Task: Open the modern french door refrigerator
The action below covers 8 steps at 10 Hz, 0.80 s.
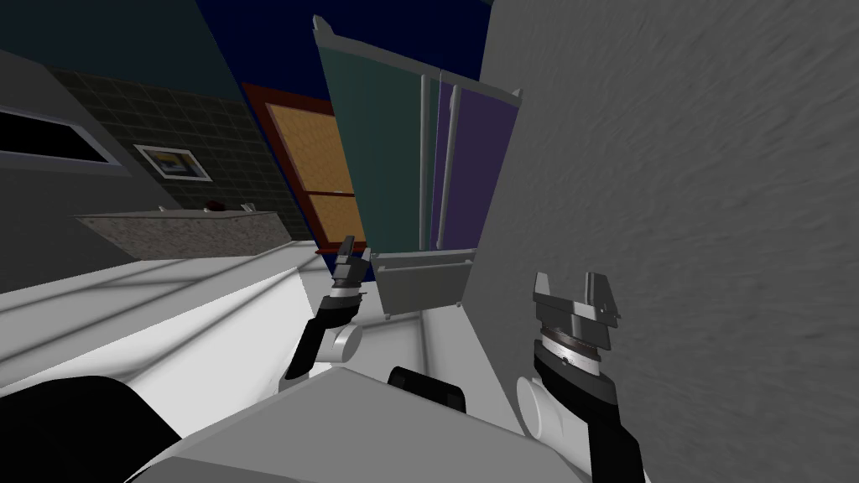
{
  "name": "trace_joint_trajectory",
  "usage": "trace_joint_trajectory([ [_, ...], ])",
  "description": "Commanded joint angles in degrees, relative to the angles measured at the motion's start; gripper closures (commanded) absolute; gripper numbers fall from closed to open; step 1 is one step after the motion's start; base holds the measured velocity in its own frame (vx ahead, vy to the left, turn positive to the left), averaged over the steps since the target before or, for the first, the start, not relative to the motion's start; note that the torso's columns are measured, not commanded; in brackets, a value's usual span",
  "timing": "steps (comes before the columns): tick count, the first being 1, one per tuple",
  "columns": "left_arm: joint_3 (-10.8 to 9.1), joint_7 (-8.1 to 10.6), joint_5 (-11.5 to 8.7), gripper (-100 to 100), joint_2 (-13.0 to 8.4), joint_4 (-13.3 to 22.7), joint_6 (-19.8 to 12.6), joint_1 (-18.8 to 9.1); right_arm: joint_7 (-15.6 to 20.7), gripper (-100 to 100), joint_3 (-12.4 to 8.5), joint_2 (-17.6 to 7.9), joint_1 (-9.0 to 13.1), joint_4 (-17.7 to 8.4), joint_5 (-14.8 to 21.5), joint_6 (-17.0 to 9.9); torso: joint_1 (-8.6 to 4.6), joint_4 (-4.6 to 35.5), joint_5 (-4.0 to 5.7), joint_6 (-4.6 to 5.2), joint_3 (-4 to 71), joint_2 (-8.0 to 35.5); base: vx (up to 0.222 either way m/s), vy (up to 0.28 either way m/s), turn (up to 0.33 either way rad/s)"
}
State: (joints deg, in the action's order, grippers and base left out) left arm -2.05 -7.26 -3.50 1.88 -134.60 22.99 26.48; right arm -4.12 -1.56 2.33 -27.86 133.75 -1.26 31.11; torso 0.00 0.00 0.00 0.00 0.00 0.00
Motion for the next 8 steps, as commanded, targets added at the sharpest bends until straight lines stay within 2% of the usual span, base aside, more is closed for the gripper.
trace_joint_trajectory([
  [1,0.0,0.0,0.0,0,0.0,0.0,0.0,0.0,0.0,0,0.0,0.0,0.0,0.0,0.0,0.0,0.0,2.3,0.0,0.0,4.7,2.3,0.0,0.0,0.0],
  [8,0.0,0.0,0.0,0,0.0,0.0,0.0,0.0,0.0,0,0.0,0.0,0.0,0.0,0.0,0.0,0.0,31.1,0.0,0.0,62.3,31.2,0.0,0.0,0.0],
])
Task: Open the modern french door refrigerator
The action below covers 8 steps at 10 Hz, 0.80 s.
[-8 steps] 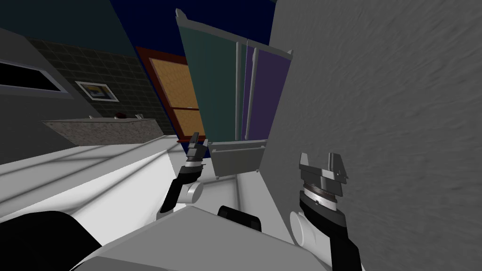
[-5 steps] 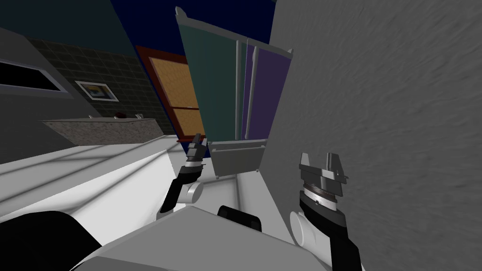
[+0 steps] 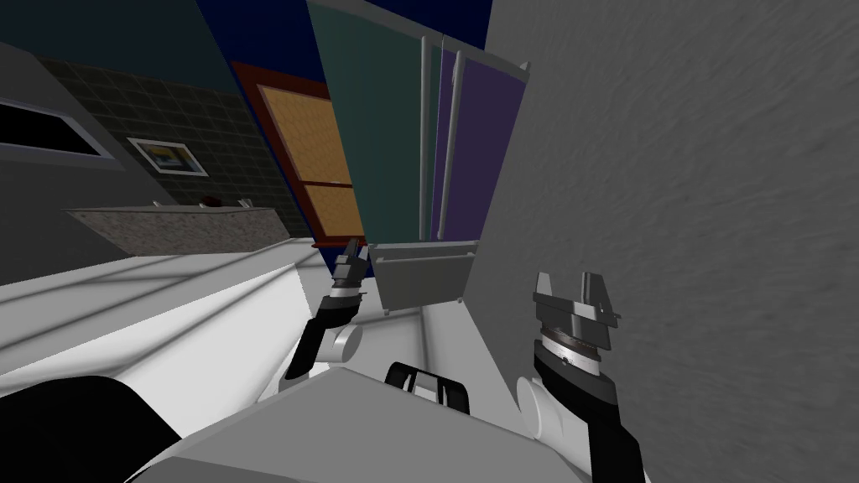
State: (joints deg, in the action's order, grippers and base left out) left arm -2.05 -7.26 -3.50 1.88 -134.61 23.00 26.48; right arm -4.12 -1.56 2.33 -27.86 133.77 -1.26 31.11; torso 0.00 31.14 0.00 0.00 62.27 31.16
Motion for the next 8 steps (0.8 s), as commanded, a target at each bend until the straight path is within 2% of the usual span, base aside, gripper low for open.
trace_joint_trajectory([
  [1,0.0,0.0,0.0,0,0.0,0.0,0.0,0.0,0.0,0,0.0,0.0,0.0,0.0,0.0,0.0,0.0,4.2,0.0,0.0,8.5,4.2,0.0,0.0,0.0],
  [2,0.14,0.05,0.1,-100,-2.6,0.5,-0.2,-0.5,0.0,0,0.0,0.0,0.0,0.0,0.0,0.0,0.0,8.5,0.0,0.0,16.9,8.5,0.01,-0.005,0.004],
  [4,0.46,0.15,0.3,-100,-6.0,1.6,-0.7,-1.5,0.0,0,0.0,0.0,0.0,0.0,0.0,0.0,-0.01,10.9,0.0,0.0,22.0,10.9,0.011,-0.013,0.005],
  [8,1.52,0.49,0.9,-100,-12.0,5.2,-2.3,-5.1,0.0,0,0.0,0.0,0.0,0.0,0.0,0.0,-0.02,11.1,0.0,0.0,22.3,11.1,0.026,-0.022,0.009],
])
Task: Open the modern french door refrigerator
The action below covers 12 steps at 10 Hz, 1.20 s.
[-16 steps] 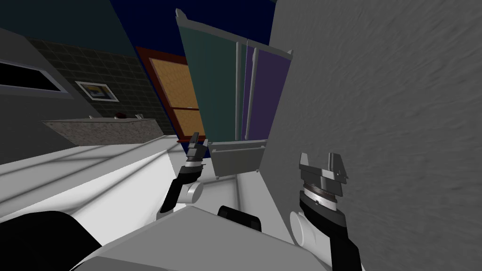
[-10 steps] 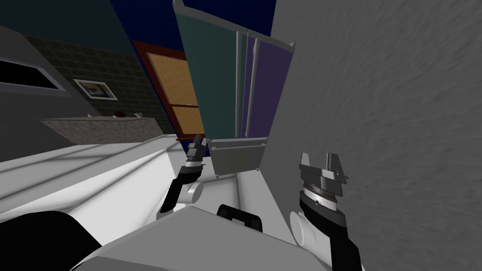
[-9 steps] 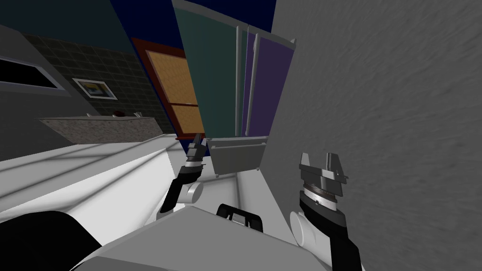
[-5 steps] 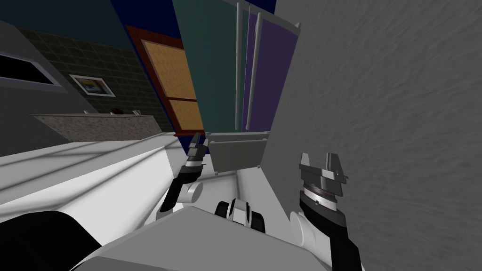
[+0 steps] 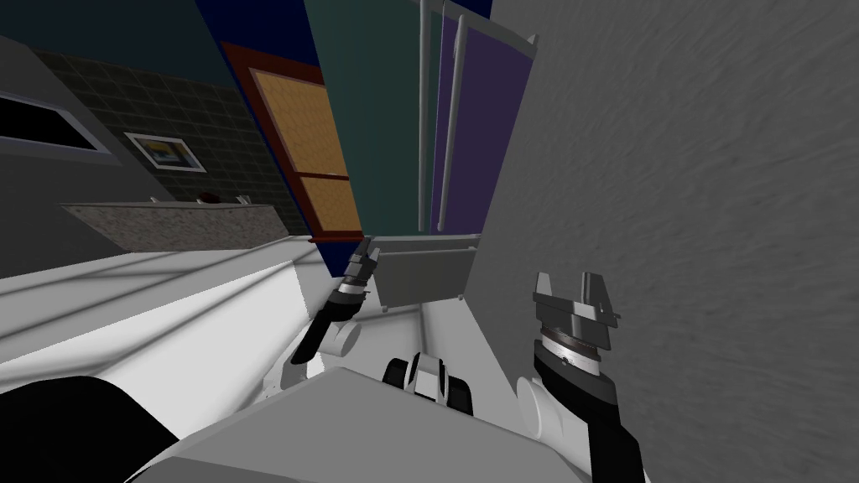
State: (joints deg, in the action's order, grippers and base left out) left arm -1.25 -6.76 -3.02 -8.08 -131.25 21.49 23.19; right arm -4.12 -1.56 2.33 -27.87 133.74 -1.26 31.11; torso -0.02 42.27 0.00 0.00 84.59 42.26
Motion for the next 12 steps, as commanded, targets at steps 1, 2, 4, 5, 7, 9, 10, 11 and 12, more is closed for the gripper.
trace_joint_trajectory([
  [1,1.05,0.09,0.7,-100,-3.1,2.9,-1.3,-2.9,0.0,0,0.0,0.0,0.0,0.0,0.0,0.0,-0.01,0.0,0.0,0.0,0.0,0.0,0.038,-0.036,0.01],
  [2,1.42,0.2,0.9,-100,-4.1,4.1,-1.9,-4.1,0.0,0,0.0,0.0,0.0,0.0,0.0,0.0,-0.02,0.0,0.01,0.0,0.0,0.0,0.037,-0.035,0.013],
  [4,2.21,0.45,1.4,-100,-5.7,6.7,-3.1,-6.8,0.0,0,0.0,0.0,0.0,0.0,0.0,0.0,0.01,0.0,0.0,0.0,0.0,0.0,0.042,-0.038,0.014],
  [5,2.64,0.58,1.7,-100,-6.5,8.1,-3.7,-8.2,0.0,0,0.0,0.0,0.0,0.0,0.0,0.0,0.01,0.0,0.0,0.0,0.0,0.0,0.047,-0.033,0.013],
  [7,3.54,0.86,2.2,-100,-7.7,10.9,-5.1,-11.2,0.0,0,0.0,0.0,0.0,0.0,0.0,0.0,0.02,0.0,-0.01,0.0,0.0,0.0,0.049,-0.04,0.015],
  [9,4.49,1.15,2.8,-100,-8.9,13.9,-6.5,-14.3,0.0,0,0.0,0.0,0.0,0.0,0.0,0.0,0.01,0.0,0.0,0.0,0.0,0.0,0.052,-0.045,0.017],
  [10,4.98,1.31,3.1,-100,-9.5,15.5,-7.3,-15.9,0.0,0,0.0,0.0,0.0,0.0,0.0,0.0,0.01,0.0,0.0,0.0,0.0,0.0,0.048,-0.044,0.016],
  [11,5.48,1.46,3.4,-100,-10.1,17.1,-8.0,-17.4,0.0,0,0.0,0.0,0.0,0.0,0.0,0.0,0.02,0.0,0.0,0.0,0.0,0.0,0.052,-0.054,0.017],
  [12,5.98,1.62,3.7,-100,-10.8,18.7,-8.8,-19.3,0.0,0,0.0,0.0,0.0,0.0,0.0,0.0,-0.02,0.0,0.0,0.0,0.0,0.0,0.053,-0.055,0.018],
])
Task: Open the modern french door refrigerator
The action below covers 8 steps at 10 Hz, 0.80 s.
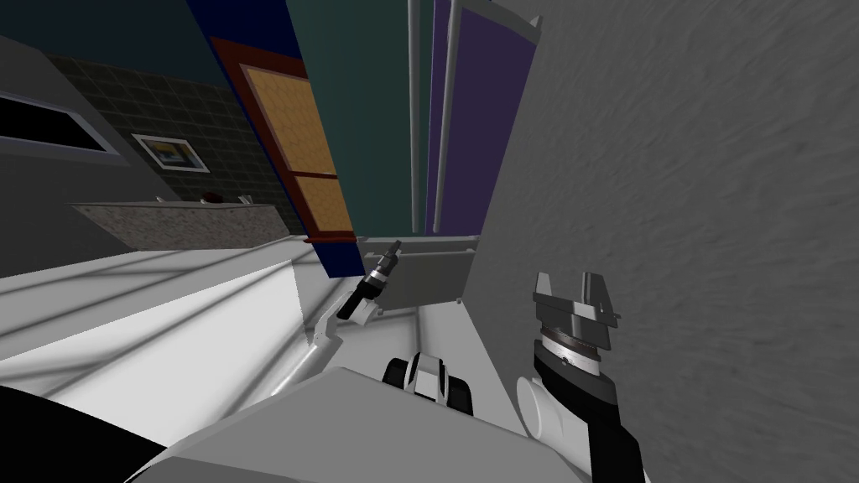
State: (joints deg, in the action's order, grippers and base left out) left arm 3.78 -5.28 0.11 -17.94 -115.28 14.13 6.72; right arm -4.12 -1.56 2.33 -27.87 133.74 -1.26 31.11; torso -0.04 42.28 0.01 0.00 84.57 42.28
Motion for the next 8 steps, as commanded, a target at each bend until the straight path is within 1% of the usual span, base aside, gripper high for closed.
trace_joint_trajectory([
  [1,1.45,0.3,0.9,-100,-1.7,4.3,-2.2,-4.4,0.0,0,0.0,0.0,0.0,0.0,0.0,0.0,0.02,0.0,0.0,-0.01,0.0,0.0,0.057,-0.043,0.019],
  [2,1.45,0.3,0.9,-100,-1.7,4.4,-2.2,-4.5,0.0,0,0.0,0.0,0.0,0.0,0.0,0.0,0.06,0.0,-0.02,-0.01,0.0,0.0,0.04,-0.029,0.003],
  [5,3.0,0.8,1.9,-100,-4.7,9.6,-4.6,-9.6,0.0,0,0.0,0.0,0.0,0.0,0.0,0.0,0.02,0.0,-0.01,-0.01,0.0,0.0,0.036,-0.035,0.016],
  [8,4.57,1.33,2.9,-100,-8.5,14.9,-7.1,-15.0,0.0,0,0.0,0.0,0.0,0.0,0.0,0.0,-0.03,0.0,0.01,0.0,0.0,0.0,0.055,-0.056,0.018],
])
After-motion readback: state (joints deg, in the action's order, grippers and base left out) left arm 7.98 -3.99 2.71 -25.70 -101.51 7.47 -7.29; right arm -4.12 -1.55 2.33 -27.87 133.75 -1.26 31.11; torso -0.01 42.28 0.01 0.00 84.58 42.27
